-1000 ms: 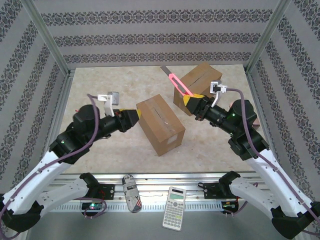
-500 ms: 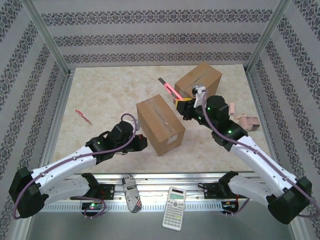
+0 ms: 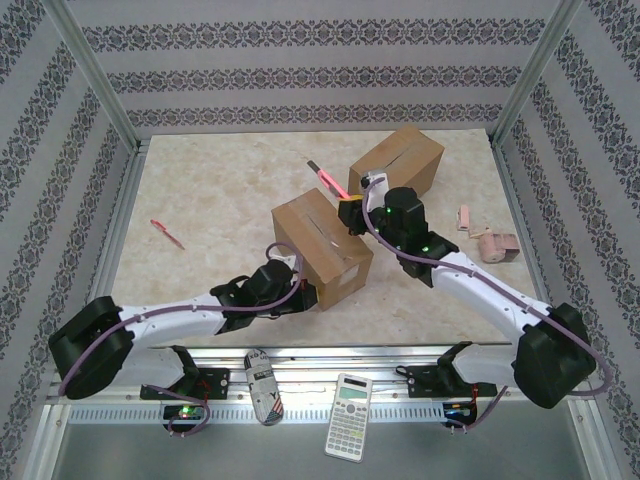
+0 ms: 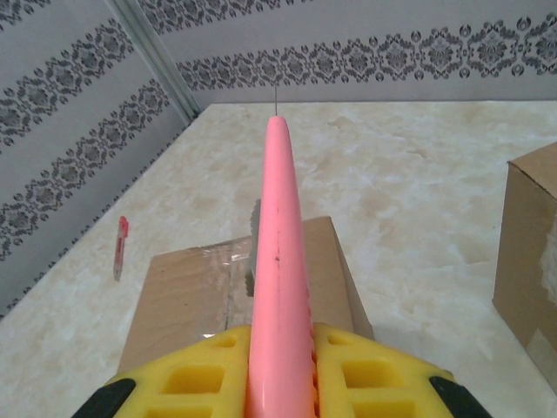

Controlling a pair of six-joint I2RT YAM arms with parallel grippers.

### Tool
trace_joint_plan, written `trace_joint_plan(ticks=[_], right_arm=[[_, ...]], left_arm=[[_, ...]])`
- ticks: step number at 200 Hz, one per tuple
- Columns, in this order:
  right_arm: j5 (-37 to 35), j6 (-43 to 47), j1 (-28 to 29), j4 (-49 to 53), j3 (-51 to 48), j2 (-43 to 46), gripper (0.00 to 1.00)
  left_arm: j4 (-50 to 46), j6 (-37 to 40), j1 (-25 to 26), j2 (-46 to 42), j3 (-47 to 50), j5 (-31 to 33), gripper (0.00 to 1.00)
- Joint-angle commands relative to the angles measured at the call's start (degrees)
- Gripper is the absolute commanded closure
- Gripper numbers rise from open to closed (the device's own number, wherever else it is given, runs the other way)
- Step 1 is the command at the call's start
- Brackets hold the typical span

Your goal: Unpack the express box

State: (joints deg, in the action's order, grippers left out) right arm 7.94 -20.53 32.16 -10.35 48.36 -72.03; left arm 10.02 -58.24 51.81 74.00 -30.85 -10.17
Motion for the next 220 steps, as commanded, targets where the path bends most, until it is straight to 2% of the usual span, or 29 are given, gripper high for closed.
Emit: trace_joint_plan(ticks=[1, 49, 97, 138, 167, 180, 194, 203, 207, 209, 216, 220], right_arm=[[0.48, 1.55, 0.80, -2.77, 2.83, -0.96, 1.00], [1.08, 3.68, 0.84, 3.75, 5.63, -0.31, 1.00], [1.81, 10.24, 0.80, 17.63, 10.28, 3.31, 1.00], [-1.29, 15.00, 1.40, 33.74, 18.37, 3.15, 1.00], [-5.60, 17.58, 3.98, 40.88, 23.21, 1.38, 1.00], [-7.66, 18.62, 5.38, 42.76, 25.11, 0.31, 1.00], [-9.77, 19.56, 6.55, 43.61, 26.36, -0.93, 1.00], [-10.59, 19.95, 6.86, 43.77, 26.85, -1.67, 1.00], [-10.72, 20.05, 7.01, 43.68, 27.02, -2.02, 1.00], [-10.77, 20.13, 7.03, 43.60, 27.09, -2.16, 1.00], [-10.91, 20.10, 7.06, 43.43, 27.29, -2.72, 1.00], [-10.93, 20.10, 7.05, 43.25, 27.38, -3.02, 1.00]], left_arm=[[8.37, -2.65, 0.75, 2.39, 0.32, 2.34, 1.00], [8.26, -1.64, 0.62, 5.89, -1.56, 4.32, 1.00], [0.67, 0.34, -1.31, 0.86, -1.27, 7.50, 1.00], [-17.64, 3.75, -4.61, -10.59, -3.74, 10.15, 1.00], [-31.47, 4.43, -10.05, -18.94, -7.26, 8.73, 1.00], [-34.00, 4.62, -12.98, -21.27, -8.76, 6.45, 0.90], [-33.71, 4.93, -15.46, -22.65, -10.24, 4.28, 0.71], [-32.38, 5.06, -16.65, -22.78, -11.16, 3.02, 0.52], [-31.80, 5.06, -17.17, -22.44, -11.72, 2.48, 0.32], [-31.53, 5.06, -17.42, -22.35, -12.00, 2.27, 0.27], [-30.28, 5.15, -18.19, -21.42, -12.91, 1.13, 0.15], [-29.34, 5.15, -18.51, -20.83, -13.35, 0.50, 0.12]])
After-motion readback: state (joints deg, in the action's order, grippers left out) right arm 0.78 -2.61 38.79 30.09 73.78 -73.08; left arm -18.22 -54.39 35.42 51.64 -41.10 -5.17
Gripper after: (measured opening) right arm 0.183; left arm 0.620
